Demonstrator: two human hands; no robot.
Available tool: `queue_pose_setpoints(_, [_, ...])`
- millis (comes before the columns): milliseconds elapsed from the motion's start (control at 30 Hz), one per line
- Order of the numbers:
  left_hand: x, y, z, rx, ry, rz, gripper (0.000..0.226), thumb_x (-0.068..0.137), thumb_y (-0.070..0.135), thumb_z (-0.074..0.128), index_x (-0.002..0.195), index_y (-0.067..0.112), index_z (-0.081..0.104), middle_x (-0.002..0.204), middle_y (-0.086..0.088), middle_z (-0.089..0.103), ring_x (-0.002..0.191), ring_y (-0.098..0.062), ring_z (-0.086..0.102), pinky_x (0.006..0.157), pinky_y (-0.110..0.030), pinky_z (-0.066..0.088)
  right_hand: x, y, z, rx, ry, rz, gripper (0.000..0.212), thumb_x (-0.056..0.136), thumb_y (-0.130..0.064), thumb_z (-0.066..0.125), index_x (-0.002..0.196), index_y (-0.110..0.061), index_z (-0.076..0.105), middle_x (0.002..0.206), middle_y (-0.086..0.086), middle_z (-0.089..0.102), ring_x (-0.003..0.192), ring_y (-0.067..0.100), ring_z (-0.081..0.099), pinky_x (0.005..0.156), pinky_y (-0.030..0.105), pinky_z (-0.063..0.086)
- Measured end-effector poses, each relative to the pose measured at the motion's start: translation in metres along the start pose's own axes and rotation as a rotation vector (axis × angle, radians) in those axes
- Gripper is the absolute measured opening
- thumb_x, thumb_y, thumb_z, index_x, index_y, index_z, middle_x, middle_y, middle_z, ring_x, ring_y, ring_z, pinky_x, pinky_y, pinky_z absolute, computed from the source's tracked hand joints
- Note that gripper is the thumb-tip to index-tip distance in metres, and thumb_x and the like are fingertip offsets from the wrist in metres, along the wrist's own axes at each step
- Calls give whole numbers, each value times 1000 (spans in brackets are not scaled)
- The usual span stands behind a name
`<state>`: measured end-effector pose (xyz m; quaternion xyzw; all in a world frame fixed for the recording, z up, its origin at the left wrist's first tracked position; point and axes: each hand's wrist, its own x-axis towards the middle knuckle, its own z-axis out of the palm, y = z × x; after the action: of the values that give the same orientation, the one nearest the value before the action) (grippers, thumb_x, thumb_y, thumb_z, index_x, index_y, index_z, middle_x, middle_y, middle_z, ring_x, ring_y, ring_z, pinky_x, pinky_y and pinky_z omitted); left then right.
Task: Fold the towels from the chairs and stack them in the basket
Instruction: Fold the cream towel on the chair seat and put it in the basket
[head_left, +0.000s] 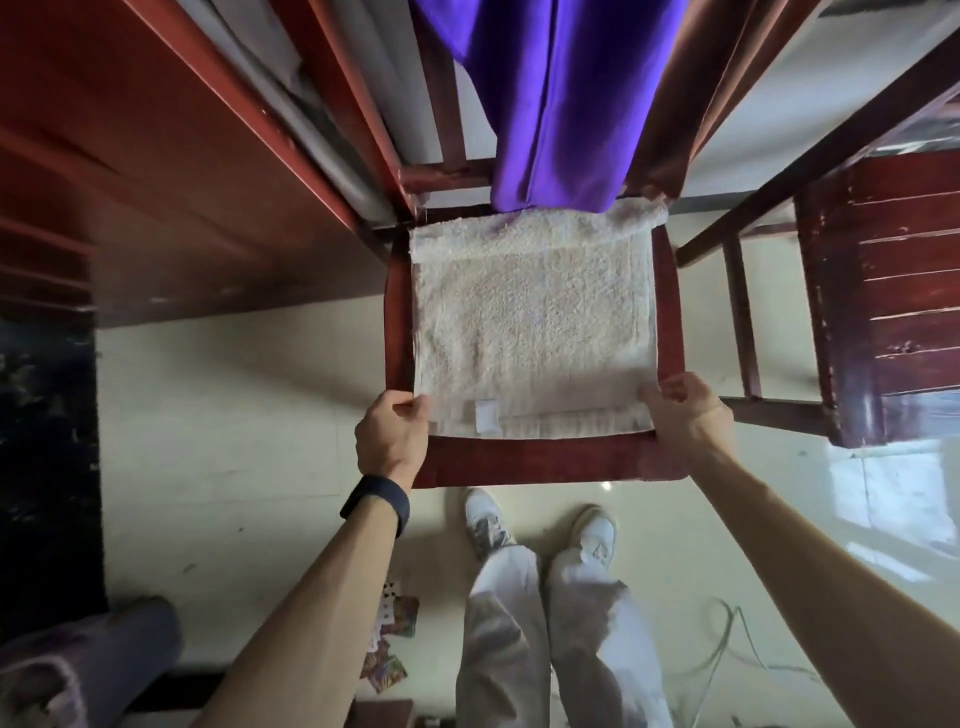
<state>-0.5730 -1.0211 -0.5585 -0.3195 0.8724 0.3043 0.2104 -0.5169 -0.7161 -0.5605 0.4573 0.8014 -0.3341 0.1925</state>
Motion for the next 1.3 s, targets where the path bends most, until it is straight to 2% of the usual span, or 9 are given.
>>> queue_pose_setpoints(100, [-3, 6, -13, -48, 55, -46, 24, 82, 45, 65, 99, 30, 74, 95, 10, 75, 95, -22, 67, 81, -32, 54, -9, -6, -13, 118, 8, 50, 22, 82, -48, 65, 88, -26, 64, 87, -4, 72, 82, 24, 67, 76, 36, 55])
queue_pose_setpoints(267, [-14, 9, -24, -43, 33, -67, 14, 85, 40, 64, 90, 28, 69, 98, 4, 73, 93, -25, 66, 77, -28, 48, -30, 3, -16, 285, 12, 123, 20, 81, -42, 69, 86, -23, 63, 88, 1, 73, 78, 23, 69, 72, 39, 59])
queue_pose_setpoints(433, [-12, -16, -11, 140, -124, -152, 12, 83, 30, 59, 88, 24, 68, 94, -6, 73, 82, -32, 67, 78, -36, 58, -38, 27, 13, 102, -27, 216, 26, 85, -40, 70, 95, -18, 63, 93, 5, 69, 90, 28, 67, 81, 41, 57])
queue_pose_setpoints(567, [-14, -24, -1, 210, -124, -151, 17, 90, 41, 58, 98, 26, 63, 108, -11, 64, 85, -32, 61, 69, -32, 46, -34, 39, 29, 120, -14, 290, 23, 75, -42, 70, 85, -23, 63, 87, 7, 71, 89, 31, 68, 81, 45, 59])
queue_pose_setpoints(700, [-17, -22, 0, 248, -143, -201, 29, 92, 45, 56, 108, 20, 57, 113, -13, 64, 100, -37, 63, 74, -34, 46, -44, 27, 28, 307, -8, 385, 17, 75, -25, 77, 88, -19, 67, 85, 5, 69, 82, 26, 65, 76, 37, 55])
queue_pose_setpoints(867, [-17, -29, 12, 145, -139, -295, 44, 85, 47, 54, 108, 10, 58, 106, -16, 69, 92, -39, 69, 80, -48, 60, -41, 29, 24, 432, 1, 460, 24, 67, -21, 80, 87, -14, 70, 75, 3, 66, 70, 21, 61, 65, 32, 51])
queue_pose_setpoints(967, [-24, -33, 14, 56, -140, -278, 27, 83, 43, 53, 91, 19, 61, 88, -6, 68, 88, -36, 68, 77, -46, 60, -39, 33, 18, 503, -40, 451, 21, 64, -17, 80, 81, -11, 69, 72, 8, 66, 67, 22, 62, 66, 36, 55])
queue_pose_setpoints(1133, [-39, -21, 4, 94, -101, -177, 16, 96, 36, 50, 101, 21, 54, 87, -4, 59, 85, -33, 57, 76, -36, 48, -41, 33, 4, 655, -124, 455, 22, 81, 0, 77, 80, -9, 57, 69, 12, 60, 54, 17, 57, 50, 20, 54])
queue_pose_setpoints(1300, [-33, -25, -6, -175, -185, -265, 12, 96, 29, 61, 96, 21, 52, 84, -5, 68, 70, -19, 70, 67, -39, 62, -41, 31, -10, 699, -118, 477, 21, 77, 1, 79, 92, 5, 64, 85, 25, 69, 73, 31, 70, 67, 27, 61])
